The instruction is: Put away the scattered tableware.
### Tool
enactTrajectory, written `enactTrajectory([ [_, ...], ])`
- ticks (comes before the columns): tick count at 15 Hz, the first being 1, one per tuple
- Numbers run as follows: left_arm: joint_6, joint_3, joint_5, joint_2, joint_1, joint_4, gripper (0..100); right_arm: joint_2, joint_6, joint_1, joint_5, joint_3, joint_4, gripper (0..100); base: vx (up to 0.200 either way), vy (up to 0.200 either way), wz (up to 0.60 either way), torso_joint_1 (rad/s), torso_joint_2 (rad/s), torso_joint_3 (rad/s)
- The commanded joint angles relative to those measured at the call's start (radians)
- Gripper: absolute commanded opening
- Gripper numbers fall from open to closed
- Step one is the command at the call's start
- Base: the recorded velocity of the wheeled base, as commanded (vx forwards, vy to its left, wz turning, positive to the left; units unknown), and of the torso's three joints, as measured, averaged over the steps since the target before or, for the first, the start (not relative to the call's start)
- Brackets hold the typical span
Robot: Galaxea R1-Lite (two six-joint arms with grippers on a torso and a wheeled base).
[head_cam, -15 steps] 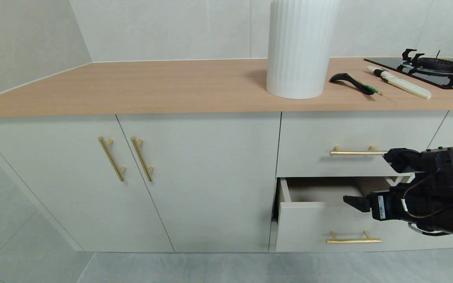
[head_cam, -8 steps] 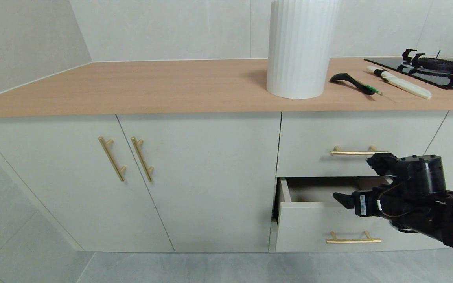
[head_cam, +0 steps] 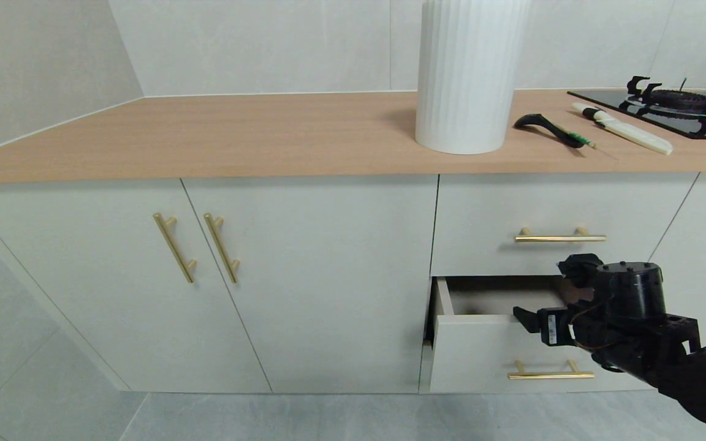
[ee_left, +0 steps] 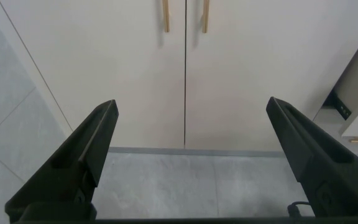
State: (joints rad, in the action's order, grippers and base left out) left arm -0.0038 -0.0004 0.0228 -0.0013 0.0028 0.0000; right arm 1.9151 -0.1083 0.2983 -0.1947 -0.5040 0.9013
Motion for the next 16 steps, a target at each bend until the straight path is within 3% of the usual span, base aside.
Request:
enactTrajectory([
  [1, -0.001, 0.000, 0.000, 0.001, 0.000, 0.000, 100, 0.002, 0.001, -0.001, 0.000, 0.001, -0.007, 100, 0.000, 0.000, 0.00, 0.000, 0.00, 0.000],
  [5, -0.001, 0.000, 0.000, 0.001, 0.000, 0.000, 100, -0.062, 0.002, 0.001, 0.009, -0.007, -0.140, 100, 0.000, 0.000, 0.00, 0.000, 0.00, 0.000],
  [7, -0.001, 0.000, 0.000, 0.001, 0.000, 0.000, 100, -0.133, 0.004, 0.001, 0.050, -0.031, -0.318, 100, 0.000, 0.000, 0.00, 0.000, 0.00, 0.000],
  [10, -0.001, 0.000, 0.000, 0.001, 0.000, 0.000, 100, -0.266, 0.004, 0.001, 0.139, -0.137, -0.710, 100, 0.000, 0.000, 0.00, 0.000, 0.00, 0.000],
  [11, -0.001, 0.000, 0.000, 0.001, 0.000, 0.000, 100, -0.315, 0.002, 0.002, 0.196, -0.202, -0.917, 100, 0.000, 0.000, 0.00, 0.000, 0.00, 0.000],
  [12, -0.001, 0.000, 0.000, 0.001, 0.000, 0.000, 100, -0.332, 0.002, 0.002, 0.222, -0.237, -1.001, 100, 0.000, 0.000, 0.00, 0.000, 0.00, 0.000],
  [13, -0.001, 0.000, 0.000, 0.001, 0.000, 0.000, 100, -0.367, -0.002, 0.002, 0.301, -0.320, -1.176, 100, 0.000, 0.000, 0.00, 0.000, 0.00, 0.000],
  [16, -0.001, 0.000, 0.000, 0.001, 0.000, 0.000, 100, -0.389, -0.004, 0.002, 0.302, -0.324, -1.174, 100, 0.000, 0.000, 0.00, 0.000, 0.00, 0.000],
])
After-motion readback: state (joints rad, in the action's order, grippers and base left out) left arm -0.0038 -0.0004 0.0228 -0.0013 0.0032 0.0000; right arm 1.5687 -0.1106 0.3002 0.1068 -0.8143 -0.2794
